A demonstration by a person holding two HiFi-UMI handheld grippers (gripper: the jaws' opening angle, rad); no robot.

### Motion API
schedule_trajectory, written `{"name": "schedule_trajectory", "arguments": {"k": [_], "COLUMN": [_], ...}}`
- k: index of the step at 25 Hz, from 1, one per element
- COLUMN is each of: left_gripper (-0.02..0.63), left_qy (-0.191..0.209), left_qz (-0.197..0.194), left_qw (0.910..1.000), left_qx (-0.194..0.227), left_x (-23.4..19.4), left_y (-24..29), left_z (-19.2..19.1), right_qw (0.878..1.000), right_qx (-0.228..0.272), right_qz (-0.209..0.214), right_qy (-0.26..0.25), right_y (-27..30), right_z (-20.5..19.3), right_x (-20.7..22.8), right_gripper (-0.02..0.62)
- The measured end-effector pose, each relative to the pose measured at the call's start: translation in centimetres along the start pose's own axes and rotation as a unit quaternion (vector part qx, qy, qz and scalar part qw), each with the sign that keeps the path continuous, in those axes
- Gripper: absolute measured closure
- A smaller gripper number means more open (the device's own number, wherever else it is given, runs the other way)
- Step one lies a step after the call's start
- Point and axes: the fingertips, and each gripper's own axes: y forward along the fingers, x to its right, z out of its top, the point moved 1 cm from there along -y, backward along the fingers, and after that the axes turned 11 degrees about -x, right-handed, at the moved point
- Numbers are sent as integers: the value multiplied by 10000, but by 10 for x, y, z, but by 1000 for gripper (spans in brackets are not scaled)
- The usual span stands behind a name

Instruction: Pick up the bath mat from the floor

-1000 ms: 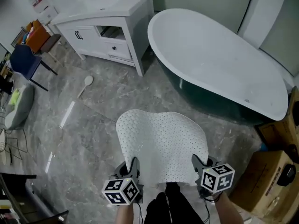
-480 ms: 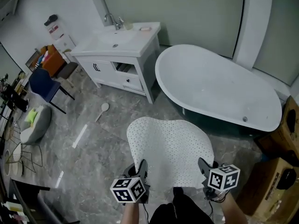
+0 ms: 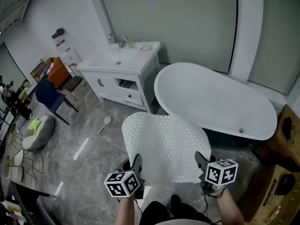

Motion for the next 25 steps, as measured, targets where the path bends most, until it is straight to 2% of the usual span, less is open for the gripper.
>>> {"name": "schedule_trajectory", "arguments": {"k": [10, 25], "left_gripper": [581, 581], "left_qy": [147, 474], "left_qz": [-155, -972], "left_qw": [9997, 9941], "left_qx": [102, -118], "left_x": [4, -50], "left_y": [-5, 9], "left_z": [20, 62], "right_qw": [9995, 9932], "right_qx": [267, 566], "right_qz": [-154, -977], "right_qy": [-19, 268], "right_y": [-10, 16], "right_z": [13, 23], "right_x": [-9, -56], "right_gripper": [569, 569]}}
